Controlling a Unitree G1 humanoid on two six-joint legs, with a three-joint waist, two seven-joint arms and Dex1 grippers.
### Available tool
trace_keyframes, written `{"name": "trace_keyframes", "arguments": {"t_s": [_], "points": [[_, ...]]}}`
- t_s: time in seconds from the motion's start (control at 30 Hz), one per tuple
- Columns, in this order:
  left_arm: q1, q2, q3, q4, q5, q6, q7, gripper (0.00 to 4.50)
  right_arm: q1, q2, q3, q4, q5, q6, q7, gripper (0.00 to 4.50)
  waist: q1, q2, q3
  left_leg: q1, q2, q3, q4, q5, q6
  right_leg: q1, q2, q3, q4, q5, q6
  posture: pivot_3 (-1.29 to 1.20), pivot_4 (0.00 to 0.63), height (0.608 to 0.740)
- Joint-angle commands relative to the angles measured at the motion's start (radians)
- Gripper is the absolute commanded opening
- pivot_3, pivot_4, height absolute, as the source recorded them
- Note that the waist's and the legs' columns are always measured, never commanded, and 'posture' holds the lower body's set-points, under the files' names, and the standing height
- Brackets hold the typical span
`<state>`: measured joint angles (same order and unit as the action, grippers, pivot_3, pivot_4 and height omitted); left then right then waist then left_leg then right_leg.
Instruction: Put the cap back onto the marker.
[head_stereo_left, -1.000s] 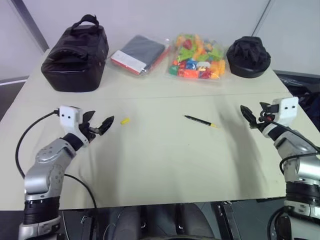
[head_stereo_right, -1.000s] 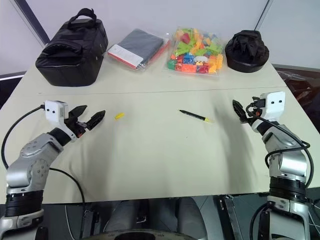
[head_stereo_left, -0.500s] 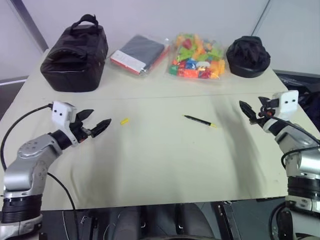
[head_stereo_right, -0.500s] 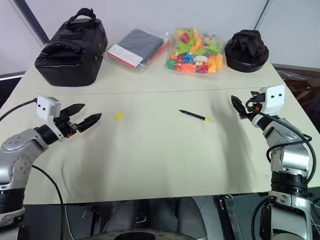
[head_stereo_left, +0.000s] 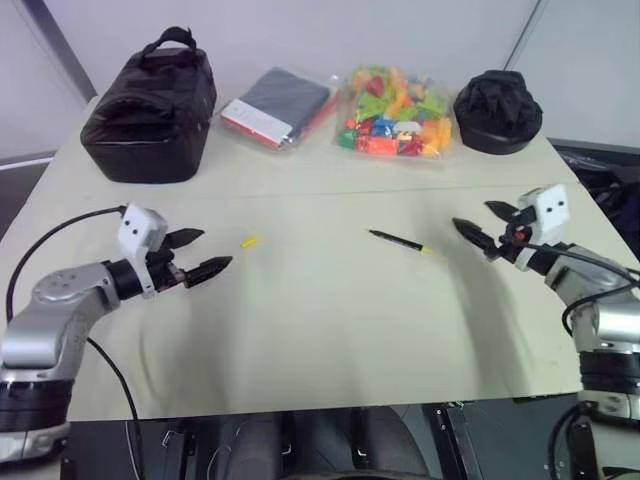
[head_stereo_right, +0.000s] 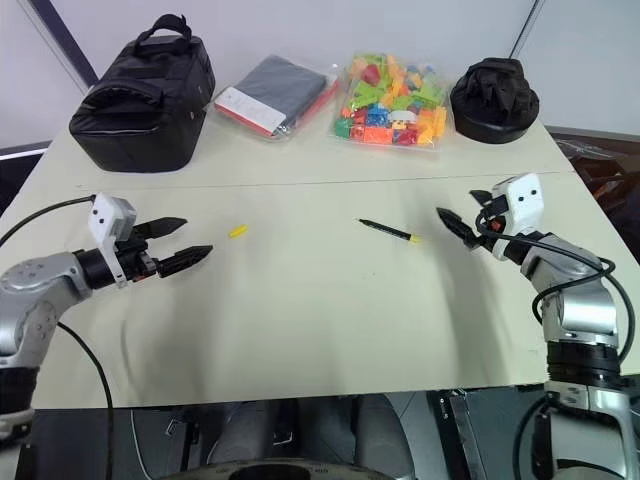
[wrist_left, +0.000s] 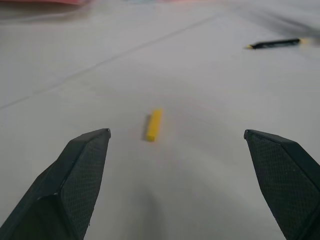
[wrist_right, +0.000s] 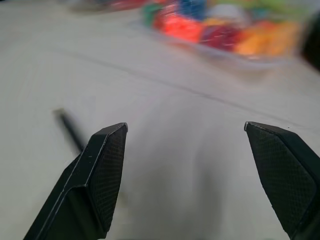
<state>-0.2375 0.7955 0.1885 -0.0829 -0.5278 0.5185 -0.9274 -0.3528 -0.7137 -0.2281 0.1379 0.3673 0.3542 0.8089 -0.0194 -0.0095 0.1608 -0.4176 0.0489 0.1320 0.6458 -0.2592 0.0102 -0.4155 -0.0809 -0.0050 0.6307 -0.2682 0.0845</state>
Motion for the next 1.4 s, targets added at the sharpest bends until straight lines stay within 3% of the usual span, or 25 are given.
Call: {"name": "trace_keyframes", "arguments": {"t_s": [0.03, 0.2, 0.6, 1.07, 1.4], "points": [[-0.049, 0.066, -0.038, 0.028, 0.034, -0.039, -0.108, 4.5, -0.008, -0.068, 0.025, -0.078, 0.059, 0.049, 0.147, 3.88, -0.001, 0.0, 0.0, -0.002, 0.0, 0.0, 0.0, 0.0, 0.0, -0.002, 0.0, 0.0, 0.0, 0.0, 0.0, 0.0, 0.15, 0.74], [-0.11, 0.132, -0.097, 0.087, 0.075, -0.079, -0.239, 4.5, -0.003, -0.156, 0.092, -0.128, 0.07, 0.111, 0.287, 3.88, -0.001, 0.0, 0.0, -0.01, 0.0, 0.001, 0.0, 0.0, 0.0, -0.011, -0.001, -0.002, 0.0, 0.0, 0.0, 0.0, 0.15, 0.74], [-0.185, 0.118, -0.124, 0.196, 0.149, -0.197, -0.301, 4.5, -0.045, -0.16, 0.148, -0.044, -0.023, -0.001, 0.322, 3.88, 0.004, 0.0, 0.0, -0.01, 0.0, 0.003, 0.004, 0.0, 0.002, -0.01, 0.004, -0.004, 0.001, 0.001, 0.001, 0.0, 0.15, 0.74], [-0.289, 0.072, -0.157, 0.289, 0.187, -0.27, -0.35, 4.5, -0.327, -0.006, 0.278, 0.443, -0.179, -0.285, 0.396, 3.88, 0.003, -0.001, 0.001, -0.01, 0.0, 0.004, 0.009, 0.002, -0.002, -0.009, 0.01, -0.004, 0.004, 0.005, 0.009, 0.0, 0.15, 0.74], [-0.414, -0.045, -0.214, 0.408, 0.227, -0.354, -0.379, 4.5, -0.442, 0.085, 0.314, 0.683, -0.255, -0.412, 0.421, 3.88, 0.005, -0.001, 0.001, -0.011, 0.001, 0.006, 0.018, 0.003, -0.002, -0.008, 0.011, -0.003, 0.01, 0.005, 0.009, 0.0, 0.15, 0.74]]}}
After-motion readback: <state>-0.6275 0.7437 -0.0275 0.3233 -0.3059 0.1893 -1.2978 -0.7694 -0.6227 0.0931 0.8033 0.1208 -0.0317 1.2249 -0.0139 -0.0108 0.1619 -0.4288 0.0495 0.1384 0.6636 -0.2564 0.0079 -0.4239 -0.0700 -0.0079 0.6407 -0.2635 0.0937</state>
